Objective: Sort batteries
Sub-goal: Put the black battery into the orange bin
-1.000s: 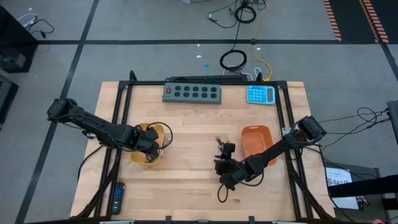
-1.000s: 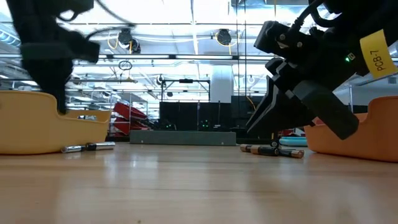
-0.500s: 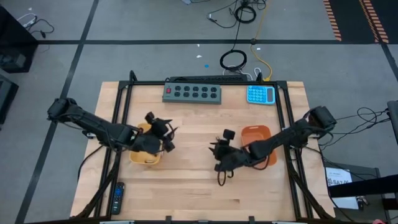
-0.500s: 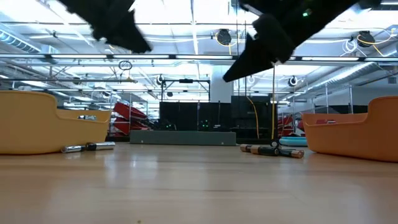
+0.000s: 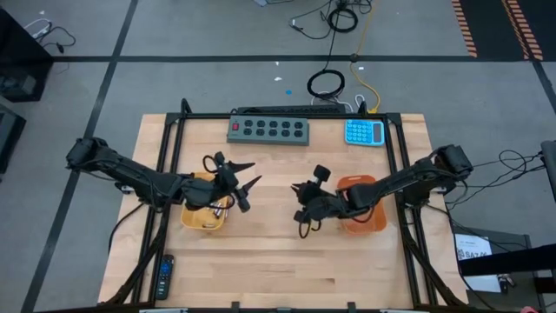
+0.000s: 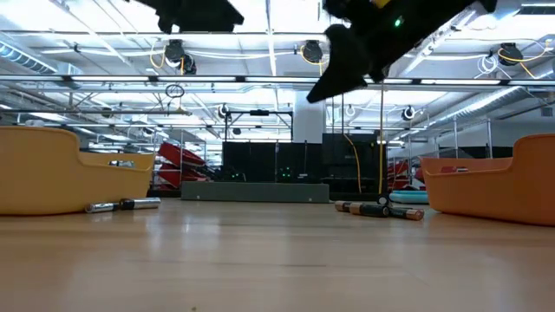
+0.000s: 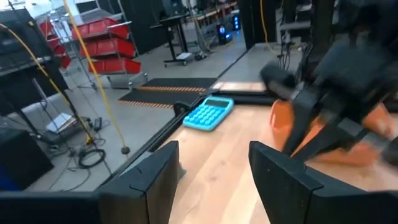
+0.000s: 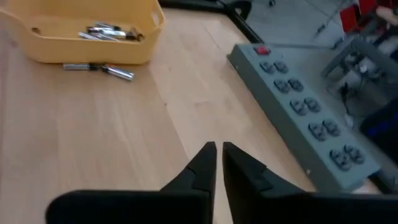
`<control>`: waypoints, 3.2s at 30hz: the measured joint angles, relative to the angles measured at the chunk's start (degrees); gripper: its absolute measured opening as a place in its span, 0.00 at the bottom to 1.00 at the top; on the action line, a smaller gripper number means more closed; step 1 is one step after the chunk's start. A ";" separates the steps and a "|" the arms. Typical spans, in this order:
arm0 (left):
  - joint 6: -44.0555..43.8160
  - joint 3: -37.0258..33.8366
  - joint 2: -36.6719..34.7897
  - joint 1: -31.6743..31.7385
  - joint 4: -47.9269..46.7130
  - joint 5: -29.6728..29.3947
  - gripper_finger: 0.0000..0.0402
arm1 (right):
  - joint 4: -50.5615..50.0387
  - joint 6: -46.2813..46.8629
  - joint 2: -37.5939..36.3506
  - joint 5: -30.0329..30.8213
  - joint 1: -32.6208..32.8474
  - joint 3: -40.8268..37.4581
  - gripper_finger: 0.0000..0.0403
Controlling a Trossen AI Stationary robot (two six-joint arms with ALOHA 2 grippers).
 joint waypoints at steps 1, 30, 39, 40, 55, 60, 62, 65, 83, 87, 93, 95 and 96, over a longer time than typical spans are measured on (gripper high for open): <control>0.30 -0.76 0.00 0.30 0.44 0.15 0.51 | 0.00 -0.90 -0.51 -0.07 0.21 0.00 0.03; 2.82 -7.77 9.62 22.15 19.82 38.60 0.45 | -7.00 0.44 4.46 -23.78 -10.69 0.09 0.24; 1.91 -3.69 4.39 25.02 18.08 44.84 0.39 | -15.97 18.90 3.26 -28.71 -11.11 0.07 0.21; 1.92 -3.69 3.11 24.57 15.62 44.88 0.39 | -16.04 20.04 3.26 -28.68 -11.01 0.09 0.21; 14.49 -12.85 -6.84 28.42 3.17 65.25 0.38 | -21.75 23.94 4.57 -27.54 -13.30 0.07 0.26; 12.85 -15.60 -6.86 32.63 8.97 71.98 0.30 | -18.81 24.51 5.10 -28.94 -13.14 0.09 0.26; 12.19 -16.58 -6.80 34.07 9.81 72.99 0.27 | -18.78 24.90 5.06 -29.18 -13.14 0.09 0.26; 11.32 -18.52 -6.79 36.53 13.01 75.15 0.24 | -18.71 25.40 5.06 -30.30 -13.12 0.09 0.26; 6.37 -20.96 -6.79 40.92 19.65 78.05 0.22 | -37.84 24.63 17.95 -28.49 -11.68 19.12 0.26; 6.04 -20.96 -6.79 40.92 19.61 78.05 0.22 | -39.68 25.82 17.86 -28.94 -12.39 18.11 0.26; 4.91 -20.96 -6.79 40.90 19.50 78.05 0.22 | -37.68 25.65 17.84 -33.05 -13.81 16.53 0.26; 4.43 -20.96 -6.79 40.88 19.51 78.05 0.22 | -37.16 25.47 17.84 -33.50 -14.02 16.02 0.26; 4.17 -20.96 -6.79 40.88 19.50 78.05 0.22 | -37.05 25.43 17.84 -33.72 -14.10 15.98 0.26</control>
